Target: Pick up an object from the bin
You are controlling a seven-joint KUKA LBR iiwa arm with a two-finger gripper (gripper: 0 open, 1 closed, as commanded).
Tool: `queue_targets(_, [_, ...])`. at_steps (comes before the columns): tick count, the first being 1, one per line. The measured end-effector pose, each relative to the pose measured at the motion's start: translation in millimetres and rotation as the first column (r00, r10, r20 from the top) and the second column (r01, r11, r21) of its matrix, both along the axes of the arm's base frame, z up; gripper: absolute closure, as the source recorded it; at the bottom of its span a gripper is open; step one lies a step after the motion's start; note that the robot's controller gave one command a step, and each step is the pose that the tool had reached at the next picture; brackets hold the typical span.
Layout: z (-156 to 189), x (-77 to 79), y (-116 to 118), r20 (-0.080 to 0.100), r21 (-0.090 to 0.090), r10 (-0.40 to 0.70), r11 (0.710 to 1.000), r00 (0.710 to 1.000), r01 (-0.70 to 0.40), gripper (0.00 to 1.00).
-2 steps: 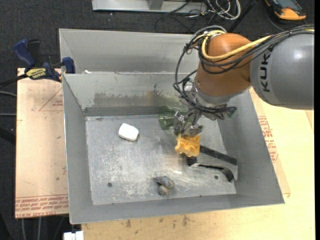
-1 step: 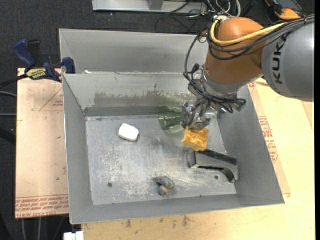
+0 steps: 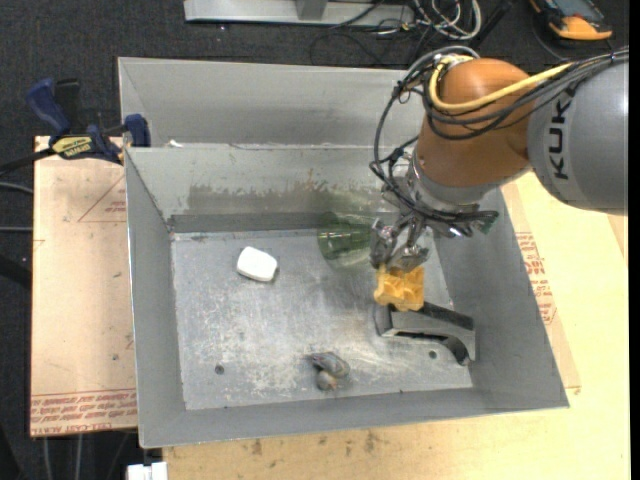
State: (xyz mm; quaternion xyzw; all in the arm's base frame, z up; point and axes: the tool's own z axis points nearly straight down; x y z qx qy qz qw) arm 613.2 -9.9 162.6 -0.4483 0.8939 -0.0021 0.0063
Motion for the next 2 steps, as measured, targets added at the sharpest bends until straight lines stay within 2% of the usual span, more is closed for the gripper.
queue_targets(1, [18.2,-20.1,-7.4,-0.021,0.001,0.022,1.0,1.0,-0.022,1.0])
queue_targets(2, [203.9,-39.9,22.5,-0.004,0.0,0.034,0.999,0.999,-0.034,1.0])
